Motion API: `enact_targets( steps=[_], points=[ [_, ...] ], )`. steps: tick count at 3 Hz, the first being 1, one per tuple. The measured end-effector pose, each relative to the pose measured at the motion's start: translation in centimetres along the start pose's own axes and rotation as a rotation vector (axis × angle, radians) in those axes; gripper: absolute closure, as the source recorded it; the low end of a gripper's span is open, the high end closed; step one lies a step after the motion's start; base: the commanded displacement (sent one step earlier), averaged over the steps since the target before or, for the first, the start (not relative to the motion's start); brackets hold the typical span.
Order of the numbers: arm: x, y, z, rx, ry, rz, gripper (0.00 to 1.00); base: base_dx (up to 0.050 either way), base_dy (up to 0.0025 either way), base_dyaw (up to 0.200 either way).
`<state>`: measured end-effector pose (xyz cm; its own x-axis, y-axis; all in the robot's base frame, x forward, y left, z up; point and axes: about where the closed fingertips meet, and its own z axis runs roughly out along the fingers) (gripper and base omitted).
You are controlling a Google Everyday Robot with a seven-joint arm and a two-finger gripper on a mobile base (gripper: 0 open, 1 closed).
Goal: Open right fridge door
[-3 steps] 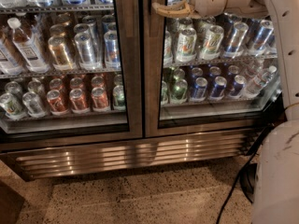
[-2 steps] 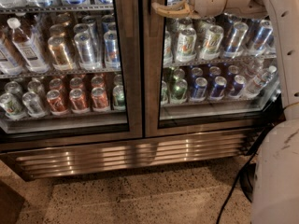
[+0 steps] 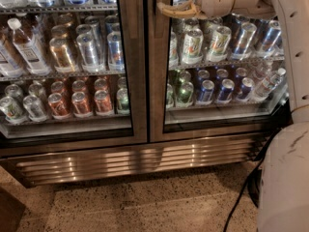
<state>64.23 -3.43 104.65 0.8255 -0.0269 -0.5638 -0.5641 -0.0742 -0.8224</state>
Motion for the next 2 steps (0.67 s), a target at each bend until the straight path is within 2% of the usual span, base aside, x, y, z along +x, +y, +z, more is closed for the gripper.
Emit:
enact_targets(
  steps=[2],
  points=[
    [-0.06, 0.02, -0.03, -0.004, -0.012, -0.002, 1.00, 0.000, 0.00000, 0.000]
  ],
)
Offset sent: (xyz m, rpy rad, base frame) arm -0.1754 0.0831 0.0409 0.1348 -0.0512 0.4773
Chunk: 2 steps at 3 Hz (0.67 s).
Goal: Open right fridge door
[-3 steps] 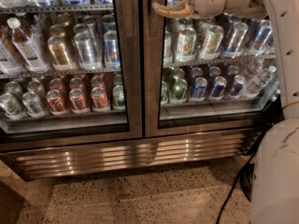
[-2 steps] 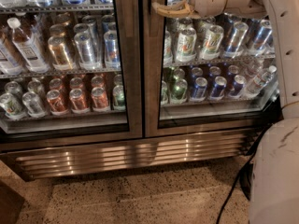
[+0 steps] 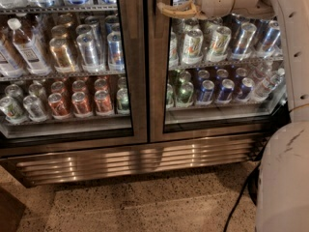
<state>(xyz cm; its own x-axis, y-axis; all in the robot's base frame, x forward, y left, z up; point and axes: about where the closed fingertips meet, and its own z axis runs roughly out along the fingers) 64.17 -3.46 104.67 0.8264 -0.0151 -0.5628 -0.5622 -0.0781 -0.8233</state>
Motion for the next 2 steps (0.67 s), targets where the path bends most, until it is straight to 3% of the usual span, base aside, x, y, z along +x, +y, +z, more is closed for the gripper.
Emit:
enact_targets(
  steps=[2],
  points=[
    [-0.02, 0.00, -0.03, -0.004, -0.012, -0.002, 1.00, 0.000, 0.00000, 0.000]
  ],
)
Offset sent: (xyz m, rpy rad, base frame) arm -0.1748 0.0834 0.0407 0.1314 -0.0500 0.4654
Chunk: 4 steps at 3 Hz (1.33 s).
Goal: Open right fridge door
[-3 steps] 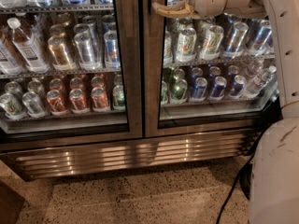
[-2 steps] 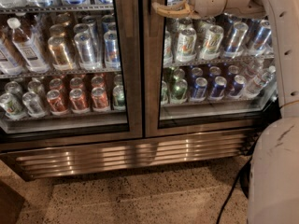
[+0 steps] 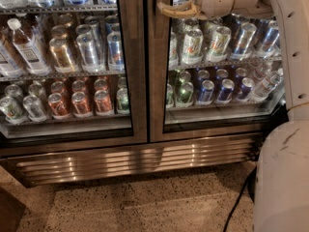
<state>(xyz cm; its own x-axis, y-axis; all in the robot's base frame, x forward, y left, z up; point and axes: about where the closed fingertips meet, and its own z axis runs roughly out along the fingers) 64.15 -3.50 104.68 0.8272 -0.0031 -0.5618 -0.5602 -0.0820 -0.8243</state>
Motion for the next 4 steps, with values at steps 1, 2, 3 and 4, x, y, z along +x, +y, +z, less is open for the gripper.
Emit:
enact_targets(
  steps=[1, 2, 3, 4],
  points=[
    [0.10, 0.01, -0.02, 0.000, 0.000, 0.000, 1.00, 0.000, 0.00000, 0.000],
    [-0.03, 0.02, -0.03, -0.004, -0.011, -0.002, 1.00, 0.000, 0.00000, 0.000],
    [0.07, 0.04, -0.05, -0.004, -0.012, -0.002, 1.00, 0.000, 0.00000, 0.000],
    [-0.06, 0.05, -0.06, -0.008, -0.023, -0.004, 1.00, 0.000, 0.00000, 0.000]
  ],
)
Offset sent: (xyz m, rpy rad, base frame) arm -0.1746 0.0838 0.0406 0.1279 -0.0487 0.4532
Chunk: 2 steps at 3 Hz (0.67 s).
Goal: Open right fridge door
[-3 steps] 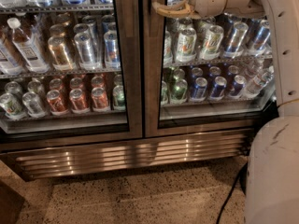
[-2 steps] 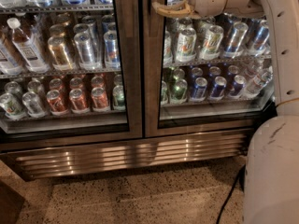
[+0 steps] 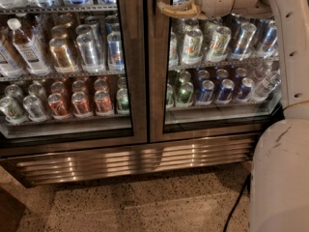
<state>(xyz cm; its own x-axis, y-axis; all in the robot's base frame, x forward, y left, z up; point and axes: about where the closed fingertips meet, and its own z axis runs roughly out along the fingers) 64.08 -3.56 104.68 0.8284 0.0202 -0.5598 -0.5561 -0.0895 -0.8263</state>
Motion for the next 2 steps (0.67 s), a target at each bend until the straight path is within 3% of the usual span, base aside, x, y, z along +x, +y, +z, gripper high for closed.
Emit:
enact_targets(
  steps=[2],
  points=[
    [0.01, 0.01, -0.02, -0.003, -0.010, -0.002, 1.00, 0.000, 0.00000, 0.000]
  ],
)
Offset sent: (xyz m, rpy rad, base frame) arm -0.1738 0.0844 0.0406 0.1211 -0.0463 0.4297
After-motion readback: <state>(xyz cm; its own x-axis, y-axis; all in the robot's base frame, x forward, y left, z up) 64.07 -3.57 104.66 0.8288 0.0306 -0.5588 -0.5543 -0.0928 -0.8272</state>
